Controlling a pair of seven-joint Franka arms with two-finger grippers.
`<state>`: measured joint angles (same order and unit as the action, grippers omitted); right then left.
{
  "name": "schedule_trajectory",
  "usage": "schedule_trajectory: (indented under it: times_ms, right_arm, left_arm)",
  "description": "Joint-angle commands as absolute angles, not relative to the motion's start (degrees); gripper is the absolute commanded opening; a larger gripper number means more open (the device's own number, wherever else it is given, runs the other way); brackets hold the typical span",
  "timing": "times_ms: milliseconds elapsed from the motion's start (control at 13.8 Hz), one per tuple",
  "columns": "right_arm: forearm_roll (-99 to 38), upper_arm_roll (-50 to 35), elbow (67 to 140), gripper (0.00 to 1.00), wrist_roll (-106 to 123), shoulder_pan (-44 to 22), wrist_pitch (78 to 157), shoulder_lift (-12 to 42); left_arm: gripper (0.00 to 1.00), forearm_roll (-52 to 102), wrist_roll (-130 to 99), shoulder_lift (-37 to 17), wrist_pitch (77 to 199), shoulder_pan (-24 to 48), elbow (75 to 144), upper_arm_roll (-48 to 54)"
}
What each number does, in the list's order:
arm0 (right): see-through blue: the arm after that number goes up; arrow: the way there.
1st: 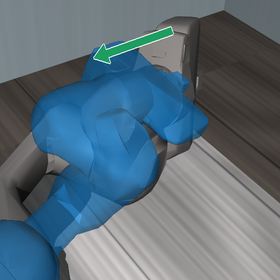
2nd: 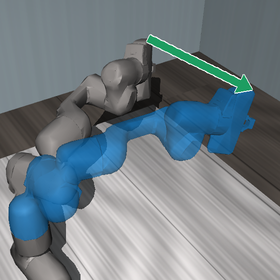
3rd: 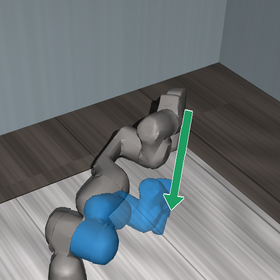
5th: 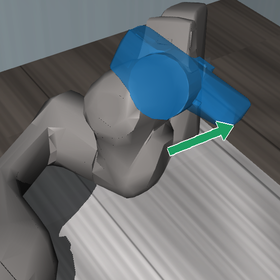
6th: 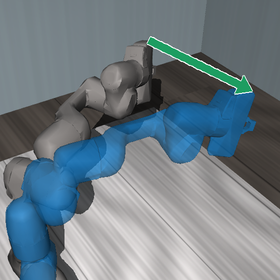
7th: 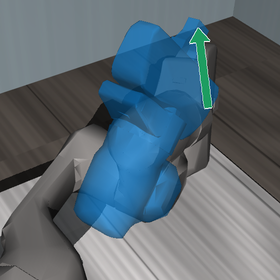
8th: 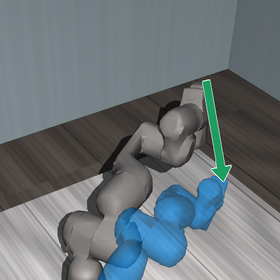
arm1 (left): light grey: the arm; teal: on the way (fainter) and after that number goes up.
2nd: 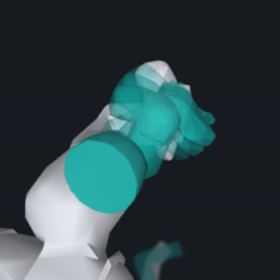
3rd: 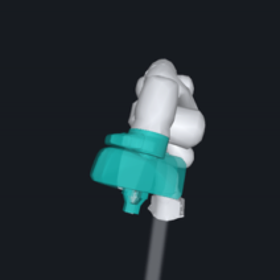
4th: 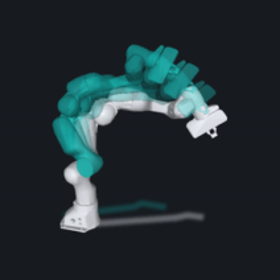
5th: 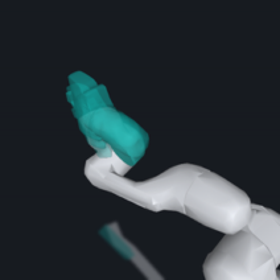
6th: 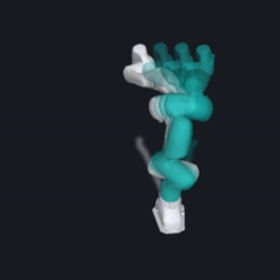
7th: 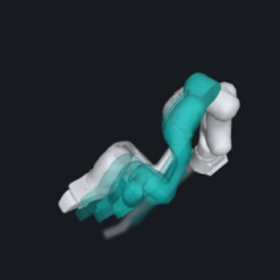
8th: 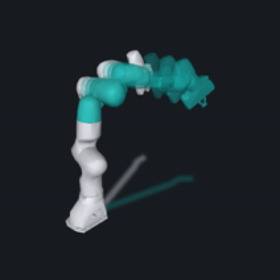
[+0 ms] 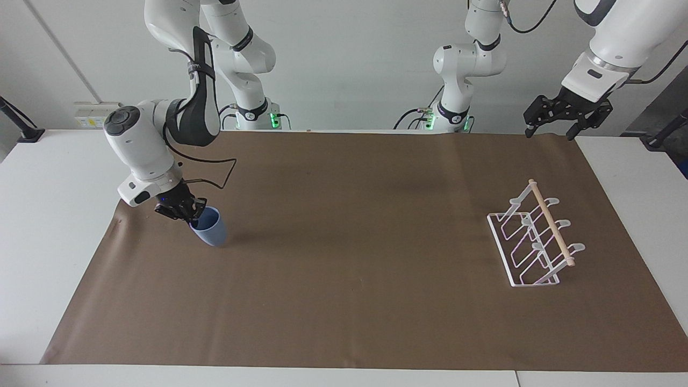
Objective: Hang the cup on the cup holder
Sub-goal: 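Lift the blue cup with the right gripper and tip it sideways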
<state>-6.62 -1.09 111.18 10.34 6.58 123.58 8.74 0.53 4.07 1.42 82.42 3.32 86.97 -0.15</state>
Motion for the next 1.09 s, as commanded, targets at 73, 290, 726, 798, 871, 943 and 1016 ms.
schedule_trajectory:
  times_ms: [73, 290, 726, 798, 871, 943, 1016]
  right_arm:
    - [-12.7, -1.6, 107.0, 0.00, 12.9, 6.9, 117.3, 6.7]
    - [-18.3, -1.8, 104.2, 0.00, 12.9, 6.7, 113.7, 6.2]
    - [-28.3, -4.7, 103.6, 0.00, 12.8, 6.6, 111.8, 3.0]
    - [-31.4, -5.2, 103.6, 0.00, 12.8, 6.6, 110.6, 2.6]
    - [-34.3, -5.3, 103.6, 0.00, 12.8, 6.5, 109.6, 2.2]
    - [-36.8, -5.4, 103.6, 0.00, 12.8, 6.5, 108.8, 1.9]
    - [-38.7, -5.4, 103.7, 0.00, 12.8, 6.4, 108.0, 1.8]
  left_arm:
    - [1.00, -0.4, 4.4, 3.2, 83.1, 3.1, 89.0, -0.1]
    - [1.00, -0.4, 4.4, 3.2, 83.1, 3.1, 89.0, -0.1]
    - [1.00, -0.4, 4.4, 3.2, 83.1, 3.1, 89.0, -0.1]
    - [1.00, -0.4, 4.4, 3.2, 83.1, 3.1, 89.0, -0.1]
    - [1.00, -0.4, 4.4, 3.2, 83.1, 3.1, 89.0, -0.1]
    - [1.00, -0.4, 4.4, 3.2, 83.1, 3.1, 89.0, -0.1]
    - [1.00, -0.4, 4.4, 3.2, 83.1, 3.1, 89.0, -0.1]
